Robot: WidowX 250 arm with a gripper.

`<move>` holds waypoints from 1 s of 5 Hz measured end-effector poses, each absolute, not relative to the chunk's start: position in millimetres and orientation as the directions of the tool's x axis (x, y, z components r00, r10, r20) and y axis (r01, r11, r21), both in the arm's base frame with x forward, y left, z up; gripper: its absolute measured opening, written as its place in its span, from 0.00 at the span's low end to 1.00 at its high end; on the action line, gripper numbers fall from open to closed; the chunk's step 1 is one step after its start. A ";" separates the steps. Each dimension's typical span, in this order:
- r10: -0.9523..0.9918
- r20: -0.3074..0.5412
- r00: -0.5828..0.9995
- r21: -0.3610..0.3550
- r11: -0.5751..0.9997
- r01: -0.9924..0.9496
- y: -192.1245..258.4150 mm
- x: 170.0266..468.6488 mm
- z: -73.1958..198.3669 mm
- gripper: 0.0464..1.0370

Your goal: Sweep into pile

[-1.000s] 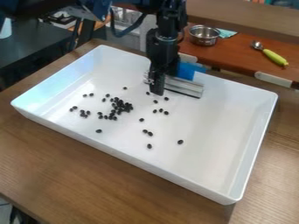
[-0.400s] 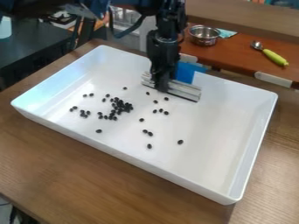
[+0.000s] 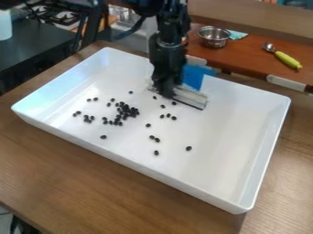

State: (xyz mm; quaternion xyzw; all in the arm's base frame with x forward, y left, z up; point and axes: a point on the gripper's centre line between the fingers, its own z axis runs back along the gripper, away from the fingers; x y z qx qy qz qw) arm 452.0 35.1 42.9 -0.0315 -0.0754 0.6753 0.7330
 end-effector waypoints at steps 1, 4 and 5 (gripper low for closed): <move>0.991 0.081 0.103 -0.158 0.115 -0.981 42.9 437.3 43.0 0.34; 0.988 0.072 0.140 -0.152 0.149 -0.977 60.2 375.4 39.3 0.34; 0.988 0.073 0.136 -0.140 0.145 -0.979 68.0 355.5 38.9 0.34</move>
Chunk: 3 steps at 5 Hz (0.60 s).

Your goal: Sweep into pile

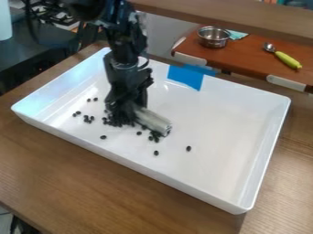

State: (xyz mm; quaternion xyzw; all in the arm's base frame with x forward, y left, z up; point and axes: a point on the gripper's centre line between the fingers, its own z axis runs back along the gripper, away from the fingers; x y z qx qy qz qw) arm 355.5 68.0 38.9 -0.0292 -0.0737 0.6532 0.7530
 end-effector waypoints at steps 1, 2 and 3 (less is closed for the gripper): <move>0.991 0.066 0.114 -0.120 0.121 -0.985 75.8 337.4 37.5 0.34; 0.993 0.058 0.103 -0.085 0.107 -0.991 84.9 314.3 36.9 0.34; 0.992 0.048 0.118 -0.047 0.120 -0.992 90.9 298.6 37.3 0.34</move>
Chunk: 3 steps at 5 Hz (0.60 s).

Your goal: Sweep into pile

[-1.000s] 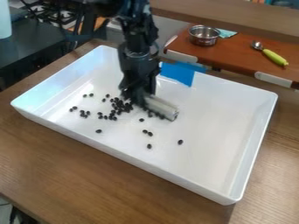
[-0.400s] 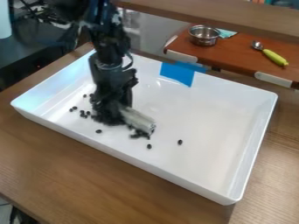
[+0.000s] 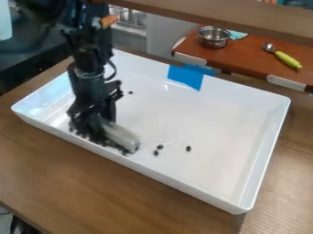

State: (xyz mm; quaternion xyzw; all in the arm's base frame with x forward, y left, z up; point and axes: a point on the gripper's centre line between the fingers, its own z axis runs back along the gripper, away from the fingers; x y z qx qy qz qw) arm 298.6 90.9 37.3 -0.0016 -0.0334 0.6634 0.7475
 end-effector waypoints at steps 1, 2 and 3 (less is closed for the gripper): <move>0.994 0.025 0.108 -0.053 0.110 -0.993 88.0 298.6 38.2 0.34; 0.999 -0.033 0.017 -0.100 0.014 -0.995 83.5 326.3 47.0 0.34; 0.989 -0.109 -0.098 -0.142 -0.113 -0.983 73.9 376.1 68.1 0.34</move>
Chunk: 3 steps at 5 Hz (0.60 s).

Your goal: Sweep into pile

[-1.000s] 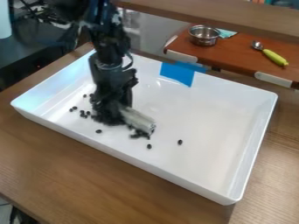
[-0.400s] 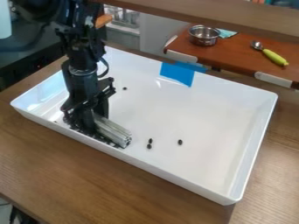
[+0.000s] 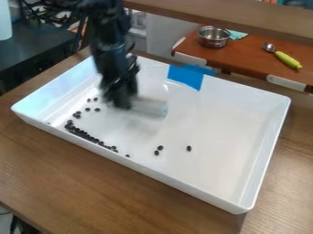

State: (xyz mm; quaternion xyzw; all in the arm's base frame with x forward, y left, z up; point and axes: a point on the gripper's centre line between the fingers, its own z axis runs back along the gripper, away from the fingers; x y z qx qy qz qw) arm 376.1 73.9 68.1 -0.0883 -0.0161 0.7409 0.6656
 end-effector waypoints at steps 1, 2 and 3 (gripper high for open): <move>0.961 -0.166 -0.221 -0.108 -0.240 -0.965 77.9 417.4 84.8 0.34; 0.948 -0.167 -0.270 -0.137 -0.293 -0.946 87.3 445.2 90.4 0.34; 0.949 -0.117 -0.292 -0.200 -0.311 -0.929 106.7 460.3 84.2 0.34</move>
